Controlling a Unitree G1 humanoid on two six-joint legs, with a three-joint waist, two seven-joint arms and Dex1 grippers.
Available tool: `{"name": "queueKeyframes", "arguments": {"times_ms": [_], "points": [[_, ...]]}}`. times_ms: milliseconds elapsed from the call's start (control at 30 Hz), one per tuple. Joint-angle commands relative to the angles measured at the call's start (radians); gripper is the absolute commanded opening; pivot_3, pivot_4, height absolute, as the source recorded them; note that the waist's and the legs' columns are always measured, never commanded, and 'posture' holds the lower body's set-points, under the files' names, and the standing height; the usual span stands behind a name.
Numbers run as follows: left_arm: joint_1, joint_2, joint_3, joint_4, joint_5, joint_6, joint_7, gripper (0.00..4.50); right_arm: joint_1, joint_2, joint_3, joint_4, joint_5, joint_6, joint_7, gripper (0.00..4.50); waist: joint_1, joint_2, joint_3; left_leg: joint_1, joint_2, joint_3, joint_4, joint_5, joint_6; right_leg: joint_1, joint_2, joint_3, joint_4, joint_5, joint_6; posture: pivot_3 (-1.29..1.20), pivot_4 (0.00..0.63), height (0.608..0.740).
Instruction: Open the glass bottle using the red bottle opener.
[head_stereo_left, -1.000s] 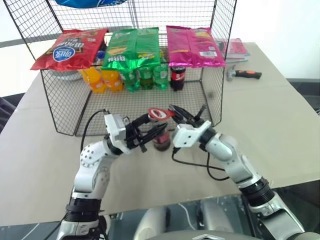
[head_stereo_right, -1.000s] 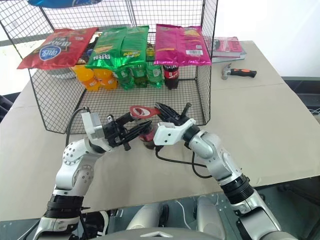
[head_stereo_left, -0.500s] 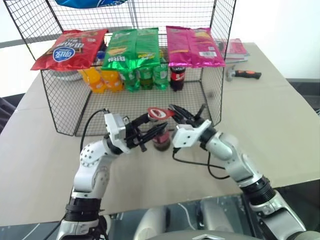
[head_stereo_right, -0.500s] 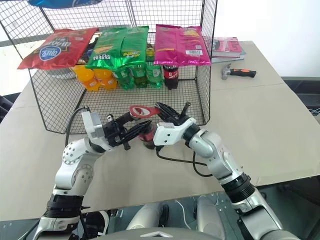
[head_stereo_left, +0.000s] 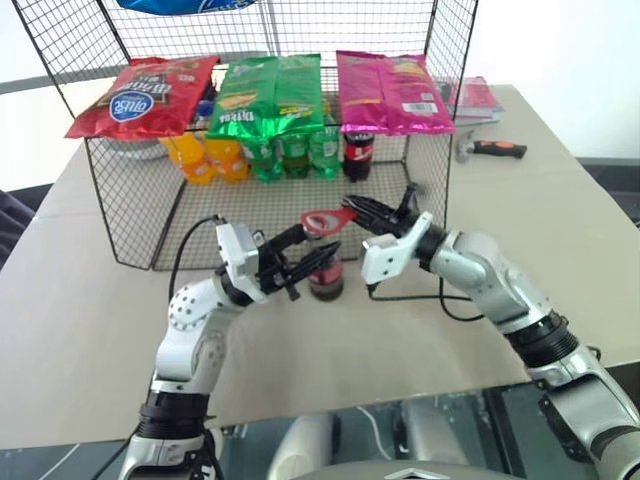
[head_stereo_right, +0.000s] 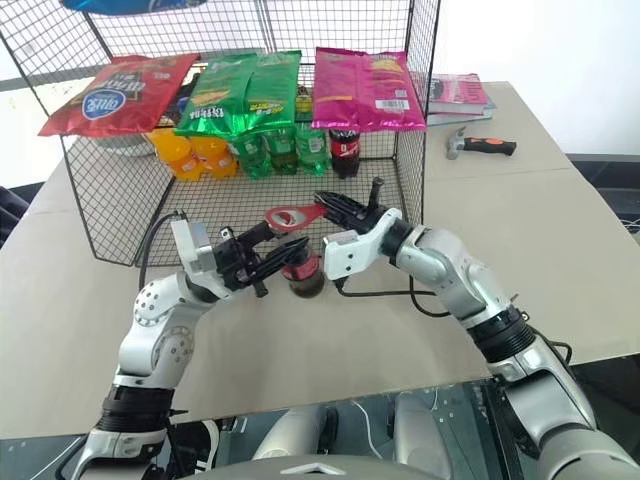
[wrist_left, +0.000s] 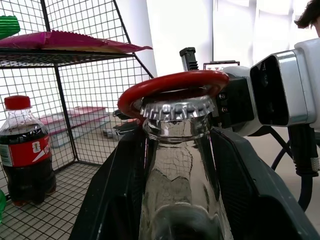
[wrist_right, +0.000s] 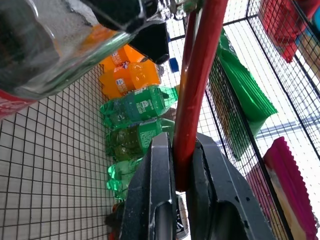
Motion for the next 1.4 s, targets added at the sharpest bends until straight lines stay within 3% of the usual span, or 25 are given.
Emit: {"name": "queueKeyframes", "arguments": {"times_ms": [33,633,1400], "points": [[0.001,-0.003,-0.019,0.016,0.029,0.010,0.006,1.83,-0.036,-0.017,-0.017,-0.019,-0.013,-0.055,-0.017,0.00,0.000,0.000,0.000,0.000,0.000,0.000,0.000,0.000,0.000,0.000,0.000,0.000,0.000,0.000,0.000,0.00,0.150,0.740],[-0.008,-0.010,-0.025,0.032,0.036,0.003,0.002,1.83,-0.115,-0.074,-0.114,-0.017,-0.127,-0.126,-0.241,0.00,-0.001,0.000,0.001,-0.002,0.000,-0.001,0.000,0.001,-0.002,-0.001,0.000,-0.002,-0.001,0.000,0.000,0.00,0.150,0.740],[0.003,-0.010,-0.009,0.029,0.039,0.004,0.052,1.83,-0.042,0.000,-0.143,-0.046,-0.043,-0.083,-0.261,0.00,-0.002,0.000,0.001,-0.002,0.000,-0.001,0.000,0.001,-0.001,-0.001,0.000,-0.002,-0.001,0.000,0.000,0.00,0.150,0.740]]}}
